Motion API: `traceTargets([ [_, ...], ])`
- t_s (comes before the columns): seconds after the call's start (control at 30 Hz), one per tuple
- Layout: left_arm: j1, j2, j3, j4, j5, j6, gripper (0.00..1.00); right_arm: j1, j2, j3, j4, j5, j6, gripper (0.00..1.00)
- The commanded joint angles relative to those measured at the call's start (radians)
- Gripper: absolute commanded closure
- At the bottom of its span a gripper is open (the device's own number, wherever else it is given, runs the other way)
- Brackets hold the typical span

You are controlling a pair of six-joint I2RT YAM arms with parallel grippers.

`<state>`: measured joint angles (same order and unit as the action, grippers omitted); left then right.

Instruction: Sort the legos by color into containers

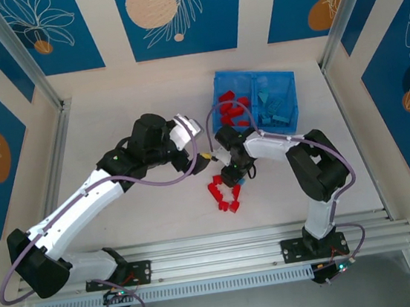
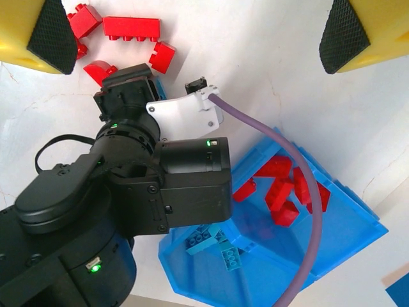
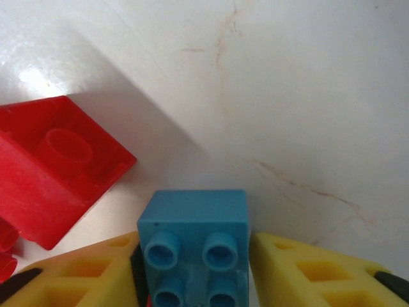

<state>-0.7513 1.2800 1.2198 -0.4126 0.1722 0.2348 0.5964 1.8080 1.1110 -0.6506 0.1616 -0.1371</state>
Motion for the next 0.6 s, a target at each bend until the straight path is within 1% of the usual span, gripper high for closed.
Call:
traceTargets([
  [0.0,-0.011,0.002,-0.011,0.032,-0.008,-0.012,0.0,0.002,-0.031,-0.044,-0.012,0.041,0.024,0.58],
  [0.03,-0.011,0.003,-0.011,0.037,-0.009,-0.014,0.0,-0.002,-0.036,-0.046,-0.003,0.042,0.034,0.62],
  [0.1,-0.011,0.003,-0.014,0.044,-0.002,-0.014,0.0,-0.015,-0.057,-0.043,0.006,0.032,0.067,0.68],
  [0.2,-0.011,0.002,-0.016,0.043,0.018,-0.008,0.0,-0.048,-0.133,-0.046,0.043,-0.006,0.131,0.72],
  [0.4,-0.012,-0.01,-0.036,0.065,0.057,-0.028,0.0,-0.119,-0.293,-0.021,0.067,-0.016,0.201,0.73],
  [0.47,-0.013,-0.014,-0.044,0.094,0.066,-0.051,0.0,-0.173,-0.347,-0.011,0.089,-0.035,0.242,0.73],
  [0.57,-0.013,-0.021,-0.061,0.16,0.083,-0.099,0.0,-0.289,-0.422,-0.006,0.156,-0.091,0.364,0.73],
])
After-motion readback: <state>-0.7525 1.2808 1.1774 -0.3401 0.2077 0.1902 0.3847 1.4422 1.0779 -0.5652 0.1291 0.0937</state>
